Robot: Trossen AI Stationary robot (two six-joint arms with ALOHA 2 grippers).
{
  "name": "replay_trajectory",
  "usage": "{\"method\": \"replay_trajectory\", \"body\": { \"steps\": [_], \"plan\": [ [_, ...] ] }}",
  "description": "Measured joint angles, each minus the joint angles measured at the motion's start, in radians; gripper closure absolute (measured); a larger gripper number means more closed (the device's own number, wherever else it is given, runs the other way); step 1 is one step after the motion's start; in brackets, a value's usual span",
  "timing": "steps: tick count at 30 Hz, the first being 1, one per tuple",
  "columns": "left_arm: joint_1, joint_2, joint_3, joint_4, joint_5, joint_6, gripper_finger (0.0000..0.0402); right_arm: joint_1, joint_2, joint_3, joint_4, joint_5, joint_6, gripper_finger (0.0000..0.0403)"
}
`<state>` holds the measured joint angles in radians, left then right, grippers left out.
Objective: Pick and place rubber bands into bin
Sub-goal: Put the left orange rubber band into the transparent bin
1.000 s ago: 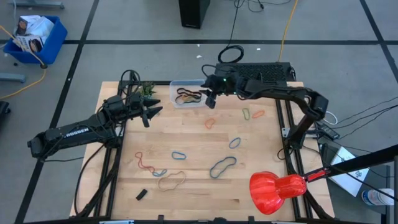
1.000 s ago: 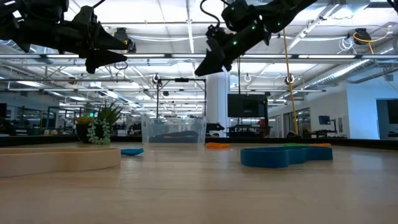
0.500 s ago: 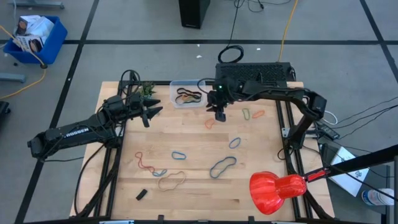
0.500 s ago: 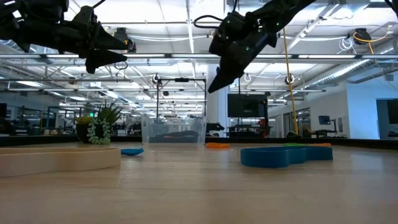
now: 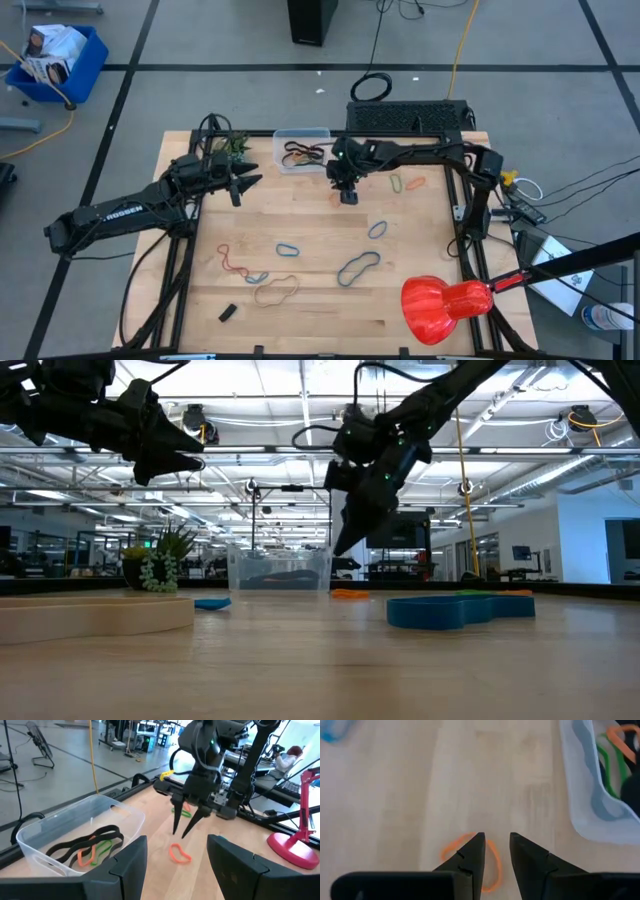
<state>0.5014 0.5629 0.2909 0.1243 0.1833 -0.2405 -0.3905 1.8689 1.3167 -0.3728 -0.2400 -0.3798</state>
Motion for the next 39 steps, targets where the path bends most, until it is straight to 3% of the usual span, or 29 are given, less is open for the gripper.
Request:
{"method": "replay_trajectory", "body": {
  "steps": [3,14,28,35,39],
  "plan": [
    [0.000,0.000,0.000,0.000,0.000,0.000,0.0188,0.009,0.014,0.000,0.001,0.062,0.003,0.0319],
    [0.000,0.000,0.000,0.000,0.000,0.000,0.0188,0.013,0.038,0.000,0.001,0.057,0.029,0.0315],
    [0.000,0.000,0.000,-0.001,0.000,0.000,0.0188,0.012,0.037,0.000,0.001,0.062,0.042,0.0240],
    [0.000,0.000,0.000,-0.001,0.000,-0.003,0.0188,0.015,0.037,-0.022,0.010,0.081,0.037,0.0245],
    [0.000,0.000,0.000,-0.001,0.000,-0.003,0.0188,0.015,0.037,-0.087,0.104,0.081,0.030,0.0255]
  ]
}}
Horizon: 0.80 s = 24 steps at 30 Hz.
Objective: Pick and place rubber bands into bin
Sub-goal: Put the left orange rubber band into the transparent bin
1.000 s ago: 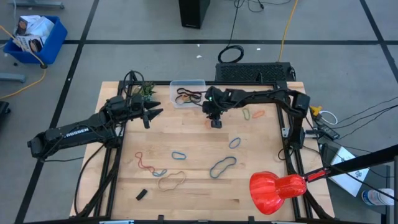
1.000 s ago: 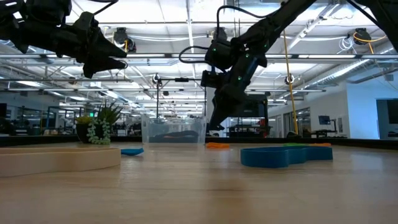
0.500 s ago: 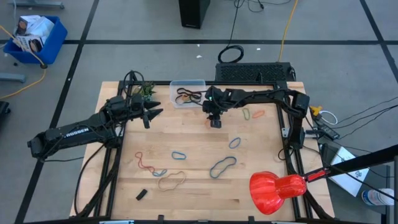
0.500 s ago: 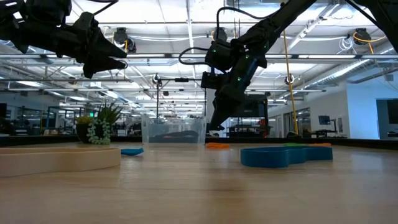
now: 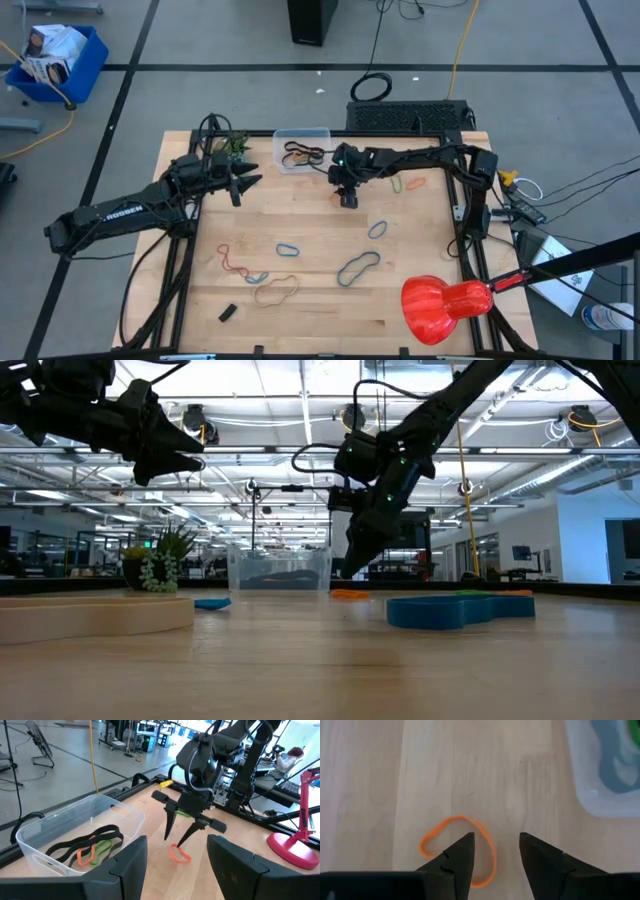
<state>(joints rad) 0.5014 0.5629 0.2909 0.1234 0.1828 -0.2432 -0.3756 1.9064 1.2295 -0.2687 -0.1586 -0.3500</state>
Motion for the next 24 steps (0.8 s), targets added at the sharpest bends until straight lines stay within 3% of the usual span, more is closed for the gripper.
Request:
{"method": "replay_trajectory", "body": {
  "steps": [6,13,24],
  "plan": [
    [0.000,0.000,0.000,0.000,0.000,0.001,0.0188,0.000,0.000,-0.111,0.168,0.000,-0.003,0.0266],
    [0.000,0.000,0.000,0.000,0.000,0.002,0.0188,-0.004,-0.004,-0.172,0.201,-0.001,0.013,0.0289],
    [0.000,0.000,0.000,0.000,-0.001,0.003,0.0188,-0.018,-0.004,-0.202,0.245,0.000,0.096,0.0381]
  ]
}}
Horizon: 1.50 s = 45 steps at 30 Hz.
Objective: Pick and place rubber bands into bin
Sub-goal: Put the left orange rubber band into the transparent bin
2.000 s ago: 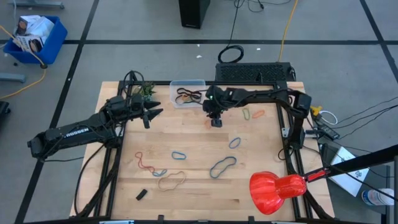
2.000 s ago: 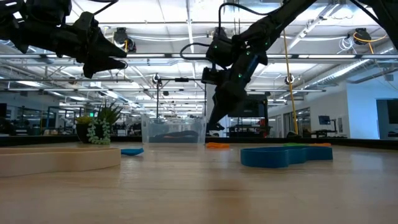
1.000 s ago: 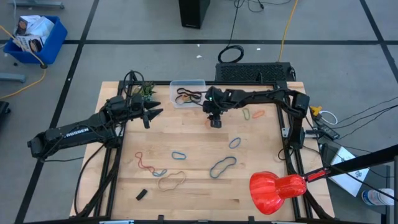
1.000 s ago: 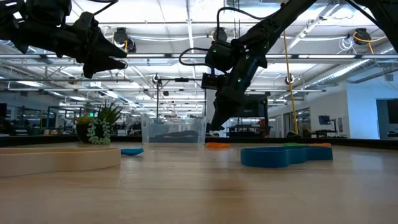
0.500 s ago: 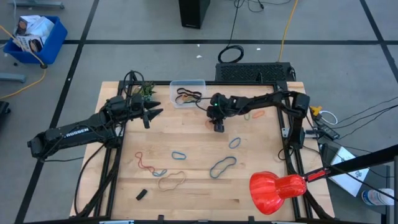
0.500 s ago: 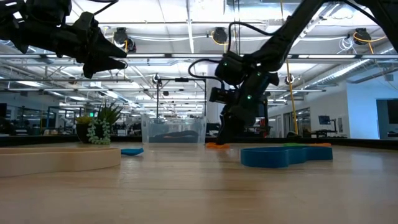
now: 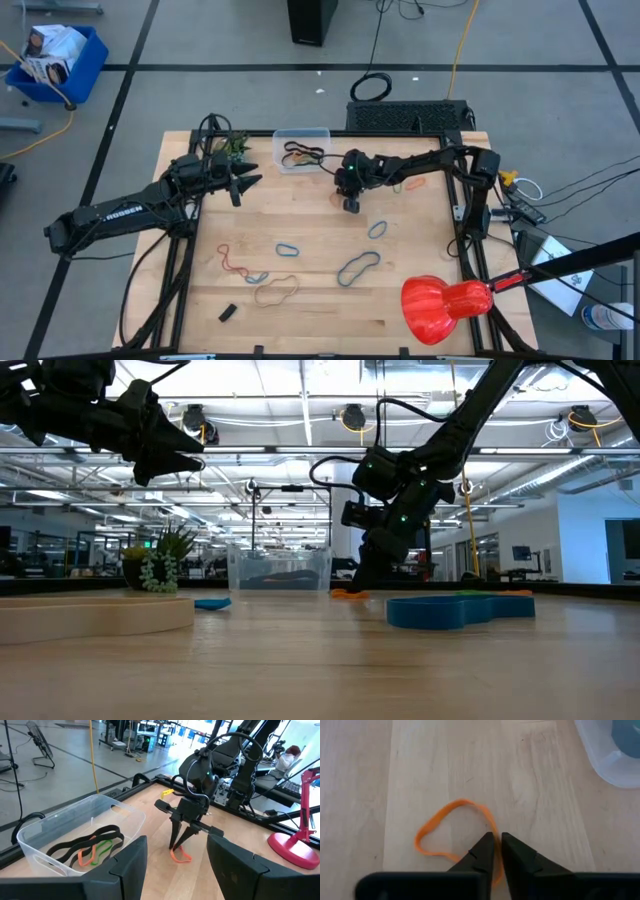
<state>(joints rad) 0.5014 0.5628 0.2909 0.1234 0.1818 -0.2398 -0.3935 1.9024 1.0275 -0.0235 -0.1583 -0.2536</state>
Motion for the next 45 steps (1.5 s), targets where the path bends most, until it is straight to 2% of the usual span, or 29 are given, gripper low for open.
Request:
{"method": "replay_trajectory", "body": {
  "steps": [2,7,16,24,31,35,41,45],
  "plan": [
    [0.000,0.000,0.000,0.000,0.000,0.000,0.0188,0.000,0.001,0.000,0.026,0.001,0.025,0.0397],
    [0.000,0.000,0.000,0.000,0.000,-0.003,0.0188,0.003,-0.008,-0.004,0.081,0.005,0.133,0.0400],
    [0.000,0.000,0.000,0.000,0.000,-0.005,0.0188,0.000,-0.166,-0.003,0.220,0.003,0.137,0.0402],
    [0.000,0.000,0.000,0.001,0.000,-0.005,0.0188,-0.004,-0.327,-0.002,0.462,0.002,0.137,0.0402],
    [0.000,0.000,0.000,0.003,0.000,-0.004,0.0188,-0.005,-0.374,0.000,0.609,0.002,0.129,0.0402],
    [0.000,0.000,0.000,0.008,0.000,0.000,0.0188,-0.020,-0.366,0.064,0.588,0.001,0.126,0.0403],
    [0.000,0.000,0.000,0.008,0.000,0.001,0.0188,-0.059,-0.347,0.214,0.407,0.001,0.084,0.0403],
    [0.000,0.000,0.000,0.008,-0.001,0.000,0.0188,-0.089,-0.289,0.311,0.311,0.001,0.106,0.0403]
  ]
}}
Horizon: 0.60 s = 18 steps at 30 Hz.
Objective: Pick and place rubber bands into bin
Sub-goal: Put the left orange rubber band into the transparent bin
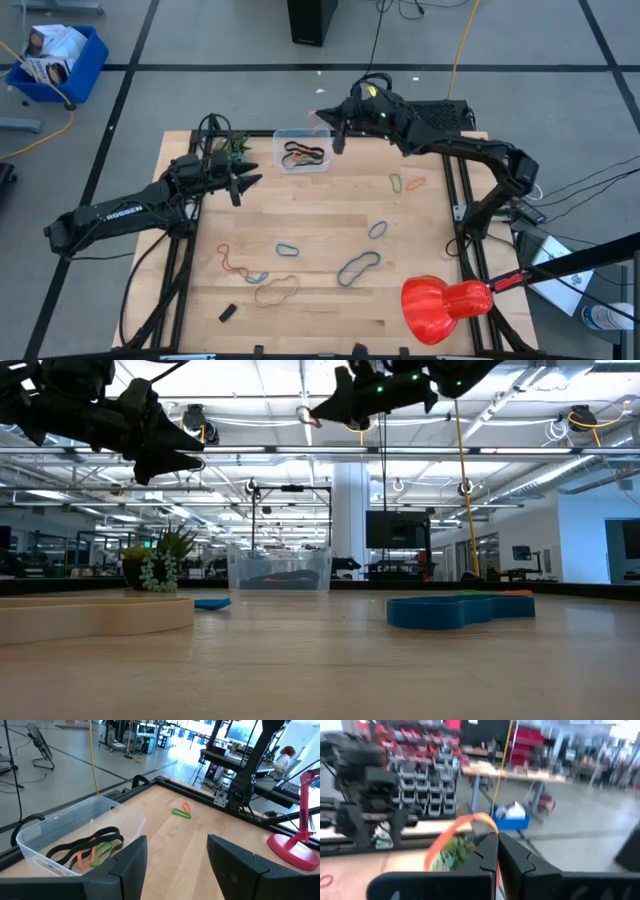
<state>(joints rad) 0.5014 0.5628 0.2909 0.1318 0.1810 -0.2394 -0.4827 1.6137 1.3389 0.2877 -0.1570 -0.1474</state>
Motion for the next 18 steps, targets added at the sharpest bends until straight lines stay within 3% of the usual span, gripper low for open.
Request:
{"method": "replay_trajectory", "body": {
  "steps": [11,18],
  "plan": [
    [0.000,0.000,0.000,0.000,0.000,-0.001,0.0188,-0.034,0.291,0.103,-0.067,-0.001,0.032,0.0403],
    [0.001,0.000,0.000,-0.001,0.000,0.000,0.0188,-0.036,0.384,0.104,-0.117,-0.003,0.058,0.0403]
  ]
}}
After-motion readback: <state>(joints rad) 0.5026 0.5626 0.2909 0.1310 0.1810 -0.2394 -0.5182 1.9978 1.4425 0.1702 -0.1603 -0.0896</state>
